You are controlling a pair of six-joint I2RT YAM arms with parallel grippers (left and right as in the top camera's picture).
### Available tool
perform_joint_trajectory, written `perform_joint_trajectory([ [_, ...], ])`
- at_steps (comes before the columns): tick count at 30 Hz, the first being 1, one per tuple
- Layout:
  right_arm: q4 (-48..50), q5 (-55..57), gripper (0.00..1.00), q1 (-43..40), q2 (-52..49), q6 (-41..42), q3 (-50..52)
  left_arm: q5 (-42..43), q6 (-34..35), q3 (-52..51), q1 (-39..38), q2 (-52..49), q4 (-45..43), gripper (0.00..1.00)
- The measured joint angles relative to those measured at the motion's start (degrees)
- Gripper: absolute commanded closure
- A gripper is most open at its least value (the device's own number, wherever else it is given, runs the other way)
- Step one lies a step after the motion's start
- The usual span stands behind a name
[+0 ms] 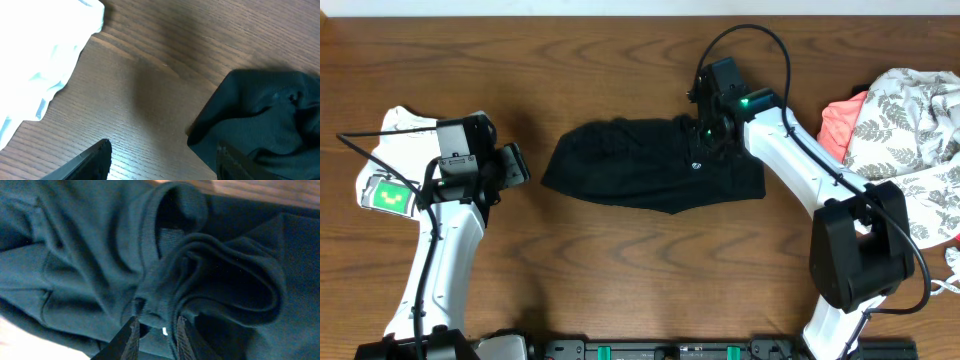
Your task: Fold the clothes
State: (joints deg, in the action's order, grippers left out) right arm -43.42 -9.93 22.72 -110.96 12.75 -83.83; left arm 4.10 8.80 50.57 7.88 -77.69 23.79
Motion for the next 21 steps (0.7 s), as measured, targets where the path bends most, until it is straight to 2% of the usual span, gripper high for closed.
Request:
perform_joint_trajectory([
  [6, -1.4, 1.1, 0.76, -1.6, 0.0, 0.5, 0.0, 0.0, 0.0, 0.0, 0.0, 0.0, 0.0, 0.33],
  [15, -3.2, 3.9, 0.75, -8.2, 0.0, 1.8, 0.0, 0.0, 0.0, 0.0, 0.0, 0.0, 0.0, 0.33],
  [21, -8.0, 4.2, 0.76, -8.3, 0.0, 1.9, 0.0, 0.0, 0.0, 0.0, 0.0, -0.5, 0.0, 0.33],
])
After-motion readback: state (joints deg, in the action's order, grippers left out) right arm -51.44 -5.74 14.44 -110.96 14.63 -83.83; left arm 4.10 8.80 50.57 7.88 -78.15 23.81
